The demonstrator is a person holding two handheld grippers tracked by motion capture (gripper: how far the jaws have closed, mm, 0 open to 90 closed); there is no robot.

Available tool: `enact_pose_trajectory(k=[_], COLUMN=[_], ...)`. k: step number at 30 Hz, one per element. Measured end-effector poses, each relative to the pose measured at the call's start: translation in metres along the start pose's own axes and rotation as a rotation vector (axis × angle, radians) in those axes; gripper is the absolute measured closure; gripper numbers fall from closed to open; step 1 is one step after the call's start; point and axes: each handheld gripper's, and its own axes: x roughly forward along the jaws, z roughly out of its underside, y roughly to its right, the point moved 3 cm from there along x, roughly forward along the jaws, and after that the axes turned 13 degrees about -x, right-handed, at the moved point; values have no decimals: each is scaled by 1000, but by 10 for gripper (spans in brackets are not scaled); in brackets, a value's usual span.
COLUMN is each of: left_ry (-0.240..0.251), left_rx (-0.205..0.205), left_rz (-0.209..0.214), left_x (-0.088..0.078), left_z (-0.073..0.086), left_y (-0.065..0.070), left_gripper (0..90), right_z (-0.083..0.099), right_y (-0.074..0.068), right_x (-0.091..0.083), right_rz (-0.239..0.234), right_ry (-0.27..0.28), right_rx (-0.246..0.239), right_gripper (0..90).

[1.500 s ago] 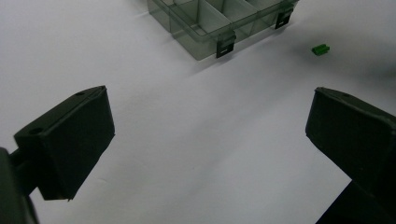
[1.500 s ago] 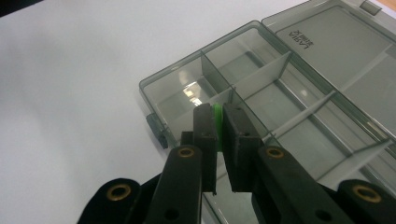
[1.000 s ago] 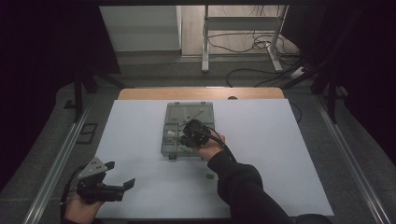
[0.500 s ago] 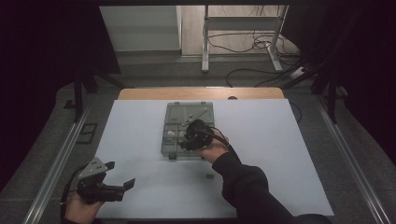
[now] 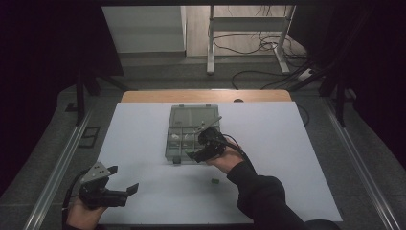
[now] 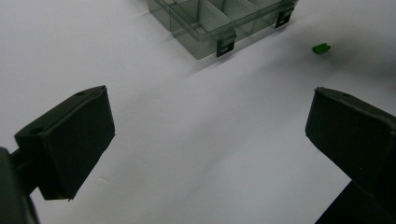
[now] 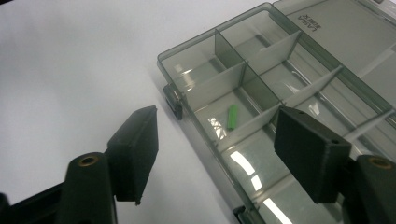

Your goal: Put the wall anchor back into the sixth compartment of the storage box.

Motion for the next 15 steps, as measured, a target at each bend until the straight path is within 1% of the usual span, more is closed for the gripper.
enact_pose_trajectory(k=[2,4,7,9,12,14,15], left_ry=[0,-1,0,1,2,1,1], left_rx=[1,0,0,-2,-3,-3,-2], left_rz=[0,-1,-1,-1,0,0,0], left_x=[0,0,0,0,0,0,0], left_z=[0,0,0,0,0,0,0], left_y=[0,0,0,0,0,0,0], left_gripper=[21,21,21,21,21,21,21], right_z=[1,3,4,7,9,11,14], right_y=[0,-3,-5,-7,-8,-9,-9], right_x=[-1,-6,-8,-11,-13,-15,-17], right_rz=[0,11,16,17,20,25,29], right_ry=[3,9,10,4,5,4,3], right_rx=[-1,-4,-7,-26,-25,-29,-28], right_gripper=[269,217,199,177,159,131,103])
